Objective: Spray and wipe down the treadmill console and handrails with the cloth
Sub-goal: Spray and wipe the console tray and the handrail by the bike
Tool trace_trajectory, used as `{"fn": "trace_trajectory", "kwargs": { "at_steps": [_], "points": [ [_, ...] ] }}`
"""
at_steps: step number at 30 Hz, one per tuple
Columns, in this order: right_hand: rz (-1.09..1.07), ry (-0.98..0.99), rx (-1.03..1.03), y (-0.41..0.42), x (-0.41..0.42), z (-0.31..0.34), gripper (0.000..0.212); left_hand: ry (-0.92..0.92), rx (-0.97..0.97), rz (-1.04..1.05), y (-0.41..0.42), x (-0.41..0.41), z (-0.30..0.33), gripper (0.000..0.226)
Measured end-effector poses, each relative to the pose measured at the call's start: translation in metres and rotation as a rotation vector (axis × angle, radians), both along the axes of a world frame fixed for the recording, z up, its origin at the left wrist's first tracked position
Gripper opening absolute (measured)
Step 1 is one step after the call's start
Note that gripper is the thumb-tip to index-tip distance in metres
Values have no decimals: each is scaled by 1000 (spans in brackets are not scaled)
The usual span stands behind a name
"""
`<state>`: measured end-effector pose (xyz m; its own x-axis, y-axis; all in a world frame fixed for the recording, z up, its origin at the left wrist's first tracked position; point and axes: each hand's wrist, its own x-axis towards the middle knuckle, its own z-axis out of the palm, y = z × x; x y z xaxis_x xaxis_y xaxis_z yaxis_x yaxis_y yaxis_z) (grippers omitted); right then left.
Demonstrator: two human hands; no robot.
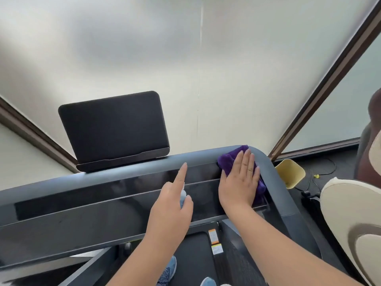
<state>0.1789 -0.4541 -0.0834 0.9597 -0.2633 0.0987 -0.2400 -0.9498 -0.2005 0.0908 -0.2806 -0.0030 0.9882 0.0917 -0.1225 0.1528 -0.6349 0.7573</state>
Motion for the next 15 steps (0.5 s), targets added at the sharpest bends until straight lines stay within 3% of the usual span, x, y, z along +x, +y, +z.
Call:
{"fn": "trace_trajectory", "kwargs": {
  "at_steps": [4, 9, 15],
  "points": [
    [204, 29, -23, 23, 6, -1, 90, -35, 14, 99, 12, -6, -4, 75],
    [474, 84, 7, 38, -48, -7, 99, -1, -22, 130, 5, -6, -11, 70],
    [438, 33, -25, 5, -79, -22, 74, 33, 61, 146, 4, 2, -11, 56]
  ]
}}
